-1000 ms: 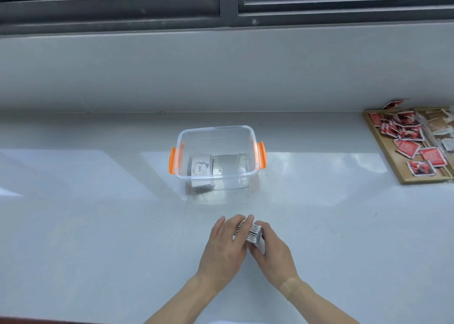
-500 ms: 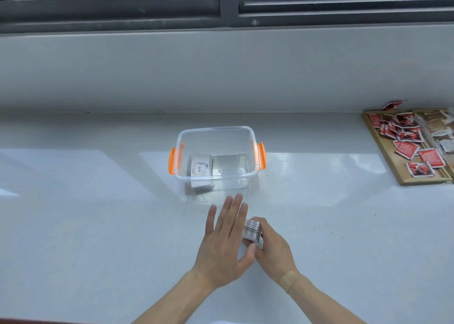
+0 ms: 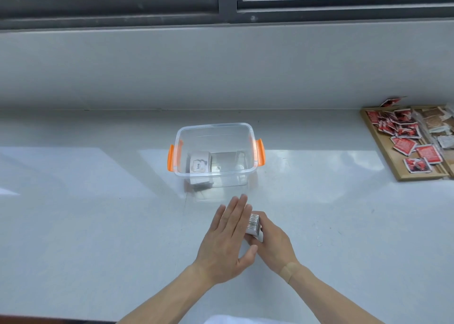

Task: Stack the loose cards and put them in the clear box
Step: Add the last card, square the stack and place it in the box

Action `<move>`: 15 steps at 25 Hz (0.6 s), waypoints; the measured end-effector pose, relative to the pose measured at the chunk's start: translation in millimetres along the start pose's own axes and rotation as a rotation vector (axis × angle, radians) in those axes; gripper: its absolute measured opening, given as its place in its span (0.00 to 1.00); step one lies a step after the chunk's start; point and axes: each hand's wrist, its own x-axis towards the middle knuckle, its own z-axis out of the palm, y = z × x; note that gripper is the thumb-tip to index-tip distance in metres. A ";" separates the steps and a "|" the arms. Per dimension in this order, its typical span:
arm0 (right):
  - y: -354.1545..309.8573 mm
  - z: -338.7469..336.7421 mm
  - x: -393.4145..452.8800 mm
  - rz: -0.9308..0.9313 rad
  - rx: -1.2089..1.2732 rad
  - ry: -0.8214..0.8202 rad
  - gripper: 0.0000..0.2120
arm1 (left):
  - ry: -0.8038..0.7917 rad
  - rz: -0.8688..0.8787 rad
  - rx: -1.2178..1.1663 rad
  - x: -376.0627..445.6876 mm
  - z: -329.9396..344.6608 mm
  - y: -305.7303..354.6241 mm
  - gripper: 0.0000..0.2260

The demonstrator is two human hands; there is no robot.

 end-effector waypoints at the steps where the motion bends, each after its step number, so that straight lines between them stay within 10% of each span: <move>1: -0.6 -1.0 -0.1 -0.006 0.002 -0.004 0.16 | -0.036 0.020 0.017 -0.8 0.6 -0.3 0.35; 15: 5.2 4.9 -7.4 0.022 0.044 0.030 0.21 | -0.111 0.054 0.100 -3.8 13.0 -7.0 0.37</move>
